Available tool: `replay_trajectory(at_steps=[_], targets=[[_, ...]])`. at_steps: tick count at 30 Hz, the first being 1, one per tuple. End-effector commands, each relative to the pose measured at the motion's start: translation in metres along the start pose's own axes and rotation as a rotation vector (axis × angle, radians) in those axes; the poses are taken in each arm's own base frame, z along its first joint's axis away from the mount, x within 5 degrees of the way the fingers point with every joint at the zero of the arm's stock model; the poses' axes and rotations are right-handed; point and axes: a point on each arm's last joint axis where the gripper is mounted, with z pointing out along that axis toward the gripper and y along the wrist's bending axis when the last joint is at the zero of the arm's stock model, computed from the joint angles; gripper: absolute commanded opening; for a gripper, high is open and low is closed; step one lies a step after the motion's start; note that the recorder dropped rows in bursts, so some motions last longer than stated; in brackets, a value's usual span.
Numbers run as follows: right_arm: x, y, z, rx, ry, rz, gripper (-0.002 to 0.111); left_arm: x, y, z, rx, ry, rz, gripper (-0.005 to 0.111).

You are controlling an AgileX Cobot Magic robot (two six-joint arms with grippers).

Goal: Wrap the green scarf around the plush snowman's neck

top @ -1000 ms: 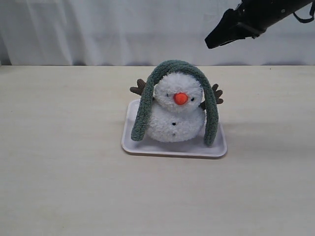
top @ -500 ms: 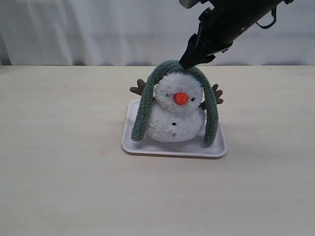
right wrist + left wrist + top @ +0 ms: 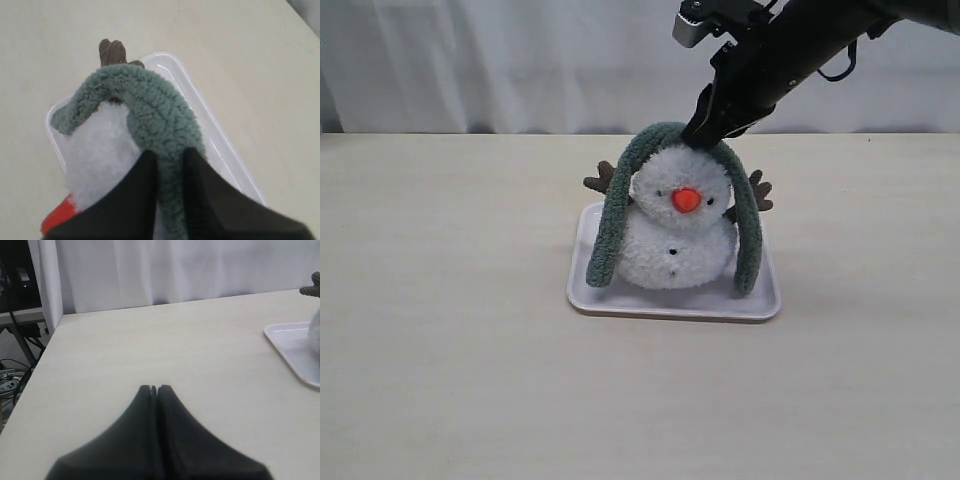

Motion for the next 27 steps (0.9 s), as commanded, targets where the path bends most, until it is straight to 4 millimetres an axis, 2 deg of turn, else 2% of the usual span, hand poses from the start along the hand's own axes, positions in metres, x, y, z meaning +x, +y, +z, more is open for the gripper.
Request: replay_trajectory(at_steps=[1, 16, 27], targets=[[0.000, 0.002, 0.001, -0.020, -0.003, -0.049, 0.004, 0.000, 0.000, 0.000, -0.003, -0.006, -0.009, 0.000], [-0.009, -0.012, 0.001, 0.124, -0.109, 0.015, 0.004, 0.000, 0.000, 0.000, -0.004, -0.009, -0.009, 0.000], [0.011, -0.018, 0.039, 0.086, 0.020, 0.035, 0.004, 0.000, 0.000, 0.000, -0.004, -0.009, -0.009, 0.000]])
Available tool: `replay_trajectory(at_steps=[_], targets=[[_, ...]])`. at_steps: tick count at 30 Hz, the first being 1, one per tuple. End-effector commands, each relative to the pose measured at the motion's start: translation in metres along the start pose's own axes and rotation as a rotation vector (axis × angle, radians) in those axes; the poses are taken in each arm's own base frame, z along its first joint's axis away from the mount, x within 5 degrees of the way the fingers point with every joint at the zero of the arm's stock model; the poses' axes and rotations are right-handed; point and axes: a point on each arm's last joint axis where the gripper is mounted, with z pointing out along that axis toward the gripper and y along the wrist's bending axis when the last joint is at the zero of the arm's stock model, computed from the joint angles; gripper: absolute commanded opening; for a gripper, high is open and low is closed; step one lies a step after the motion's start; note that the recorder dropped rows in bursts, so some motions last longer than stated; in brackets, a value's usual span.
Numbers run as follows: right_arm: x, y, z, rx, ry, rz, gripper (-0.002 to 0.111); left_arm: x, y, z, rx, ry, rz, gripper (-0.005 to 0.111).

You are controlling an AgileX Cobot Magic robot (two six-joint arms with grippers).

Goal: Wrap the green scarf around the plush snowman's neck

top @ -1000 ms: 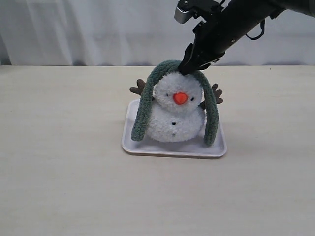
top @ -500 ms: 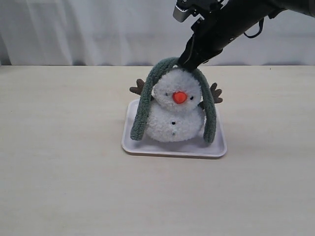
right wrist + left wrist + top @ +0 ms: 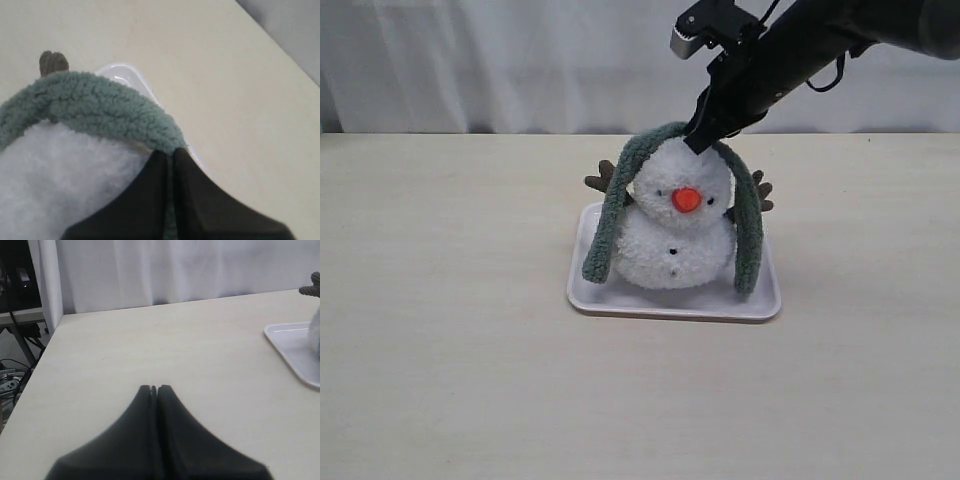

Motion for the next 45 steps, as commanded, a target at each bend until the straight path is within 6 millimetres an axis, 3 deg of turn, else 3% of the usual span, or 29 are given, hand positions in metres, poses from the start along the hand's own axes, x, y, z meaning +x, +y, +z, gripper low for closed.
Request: replay_trajectory(at_steps=[1, 12, 19, 27, 37, 45], targets=[[0.009, 0.000, 0.016, -0.020, 0.046, 0.002, 0.004, 0.000, 0.000, 0.000, -0.004, -0.009, -0.009, 0.000], [0.013, 0.002, 0.021, -0.050, 0.076, 0.006, 0.005, 0.000, 0.000, 0.000, -0.003, -0.007, -0.009, 0.000], [0.012, 0.004, 0.015, -0.068, 0.088, 0.003, 0.027, 0.000, 0.000, 0.000, -0.003, -0.007, -0.009, 0.000], [0.001, 0.004, -0.017, -0.014, 0.053, 0.030, 0.050, 0.000, 0.000, 0.000, -0.003, -0.007, -0.009, 0.000], [-0.004, 0.016, -0.059, -0.033, 0.080, 0.069, 0.052, 0.000, 0.000, 0.000, -0.003, -0.007, -0.009, 0.000], [0.016, 0.010, -0.075, 0.094, 0.302, 0.263, 0.051, 0.000, 0.000, 0.000, -0.004, -0.010, -0.009, 0.000]])
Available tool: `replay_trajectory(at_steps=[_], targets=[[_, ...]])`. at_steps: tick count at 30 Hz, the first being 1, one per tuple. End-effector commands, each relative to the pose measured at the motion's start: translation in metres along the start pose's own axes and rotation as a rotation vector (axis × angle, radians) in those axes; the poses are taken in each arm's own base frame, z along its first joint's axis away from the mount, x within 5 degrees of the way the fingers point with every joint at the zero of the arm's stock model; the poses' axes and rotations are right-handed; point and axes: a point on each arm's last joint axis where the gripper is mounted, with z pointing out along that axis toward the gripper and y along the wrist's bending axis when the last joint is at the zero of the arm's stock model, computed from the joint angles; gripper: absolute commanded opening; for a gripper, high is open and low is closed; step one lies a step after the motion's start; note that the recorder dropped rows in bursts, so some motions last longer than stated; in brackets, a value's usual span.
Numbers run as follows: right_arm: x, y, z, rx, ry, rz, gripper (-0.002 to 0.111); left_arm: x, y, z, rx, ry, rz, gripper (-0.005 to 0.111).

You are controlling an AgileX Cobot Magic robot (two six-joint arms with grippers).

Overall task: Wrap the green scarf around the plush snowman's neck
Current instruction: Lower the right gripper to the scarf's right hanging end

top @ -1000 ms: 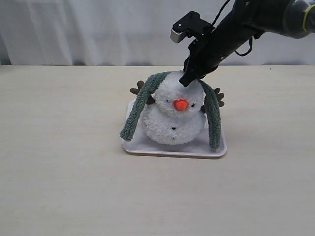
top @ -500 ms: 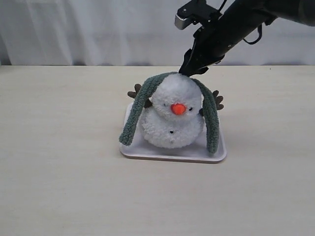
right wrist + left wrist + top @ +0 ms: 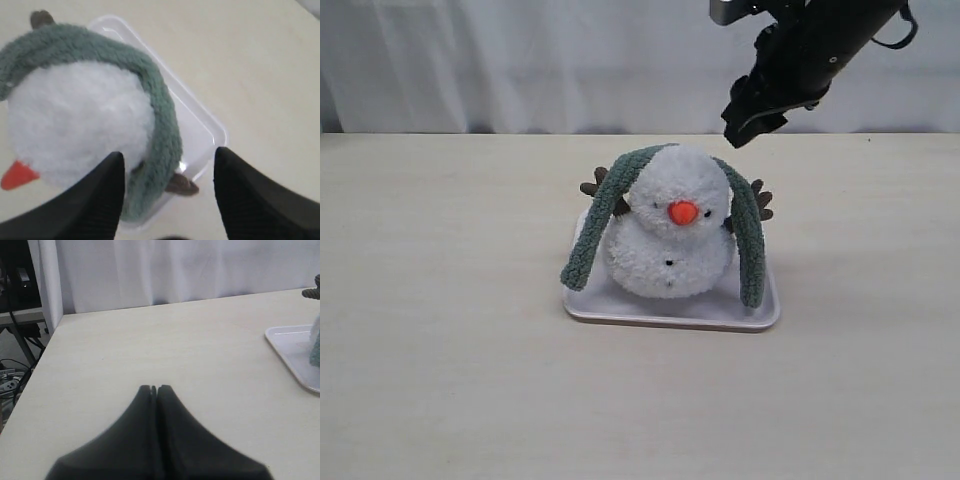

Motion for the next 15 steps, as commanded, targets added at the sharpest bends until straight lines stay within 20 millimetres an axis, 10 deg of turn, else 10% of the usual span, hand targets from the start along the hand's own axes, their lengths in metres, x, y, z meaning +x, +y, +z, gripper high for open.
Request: replay_trajectory(at_steps=[1, 15], targets=[[0.012, -0.001, -0.005, 0.024, 0.116, 0.090, 0.051, 0.000, 0.000, 0.000, -0.004, -0.010, -0.008, 0.000], [0.063, 0.030, 0.050, -0.177, 0.260, 0.151, 0.051, 0.000, 0.000, 0.000, -0.004, -0.010, -0.008, 0.000]])
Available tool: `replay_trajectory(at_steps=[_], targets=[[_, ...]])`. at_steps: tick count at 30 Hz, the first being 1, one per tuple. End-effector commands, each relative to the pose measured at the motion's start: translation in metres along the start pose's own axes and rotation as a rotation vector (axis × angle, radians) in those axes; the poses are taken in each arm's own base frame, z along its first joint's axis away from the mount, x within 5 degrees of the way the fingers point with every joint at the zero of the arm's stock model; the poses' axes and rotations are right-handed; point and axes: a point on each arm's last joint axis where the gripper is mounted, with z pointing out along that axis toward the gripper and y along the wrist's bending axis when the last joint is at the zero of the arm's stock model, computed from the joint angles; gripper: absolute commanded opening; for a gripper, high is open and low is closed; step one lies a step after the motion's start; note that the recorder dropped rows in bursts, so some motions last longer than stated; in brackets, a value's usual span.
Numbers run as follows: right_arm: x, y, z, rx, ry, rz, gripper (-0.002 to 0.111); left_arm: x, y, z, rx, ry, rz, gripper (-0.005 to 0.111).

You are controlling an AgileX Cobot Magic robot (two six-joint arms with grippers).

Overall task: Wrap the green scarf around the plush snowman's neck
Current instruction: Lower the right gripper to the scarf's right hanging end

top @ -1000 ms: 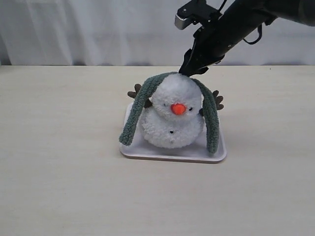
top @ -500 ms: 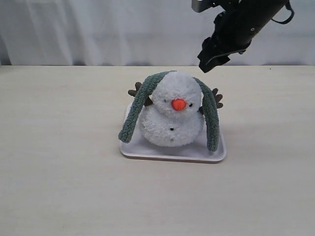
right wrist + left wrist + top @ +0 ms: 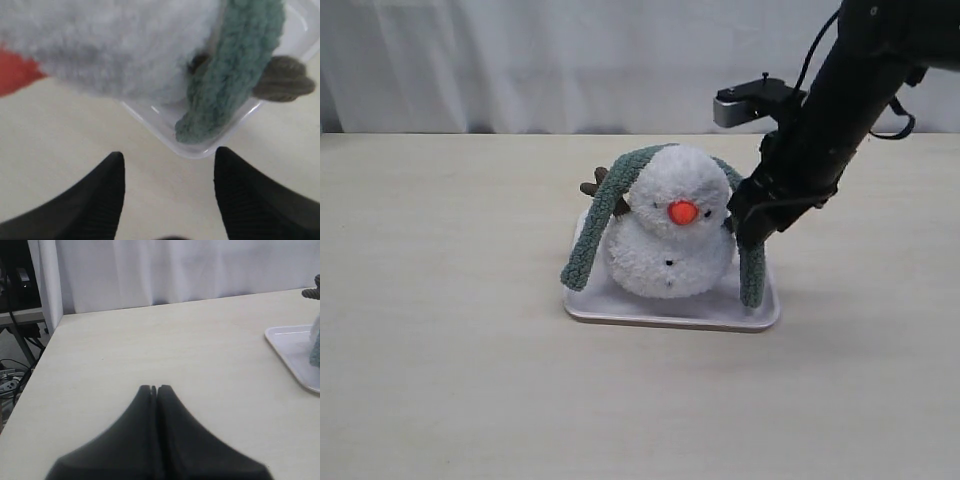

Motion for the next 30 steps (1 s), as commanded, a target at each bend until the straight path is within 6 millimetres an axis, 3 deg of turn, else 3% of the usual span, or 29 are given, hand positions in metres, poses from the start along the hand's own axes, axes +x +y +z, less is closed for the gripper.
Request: replay_trajectory(at_steps=[1, 4, 7, 9, 14, 17, 19, 20, 26, 30], targets=[[0.014, 0.004, 0.015, -0.015, -0.018, 0.017, 0.051, 0.000, 0.000, 0.000, -0.004, -0.010, -0.008, 0.000], [0.019, -0.001, 0.039, 0.051, -0.128, 0.056, 0.051, 0.000, 0.000, 0.000, -0.004, -0.010, -0.008, 0.000], [0.024, 0.003, 0.059, 0.007, -0.212, 0.057, 0.051, 0.000, 0.000, 0.000, -0.004, -0.010, -0.008, 0.000], [0.025, 0.002, 0.065, 0.016, -0.245, 0.076, 0.051, 0.000, 0.000, 0.000, -0.004, -0.010, -0.008, 0.000], [0.026, -0.003, 0.077, 0.064, -0.292, 0.101, 0.037, 0.000, 0.000, 0.000, -0.003, -0.008, -0.008, 0.000], [0.026, -0.003, 0.075, 0.065, -0.298, 0.100, 0.034, 0.000, 0.000, 0.000, -0.003, -0.008, -0.008, 0.000], [0.026, -0.001, 0.069, 0.064, -0.307, 0.094, 0.018, 0.000, 0.000, 0.000, -0.003, -0.008, -0.008, 0.000], [0.026, 0.001, 0.061, 0.062, -0.314, 0.081, 0.004, 0.000, 0.000, 0.000, -0.003, -0.008, -0.008, 0.000], [0.030, 0.011, 0.021, 0.068, -0.384, 0.057, 0.004, 0.000, 0.000, 0.000, -0.003, -0.008, -0.008, 0.000], [0.031, 0.015, 0.011, 0.030, -0.374, 0.112, 0.004, 0.000, 0.000, 0.000, -0.003, -0.008, -0.008, 0.000]])
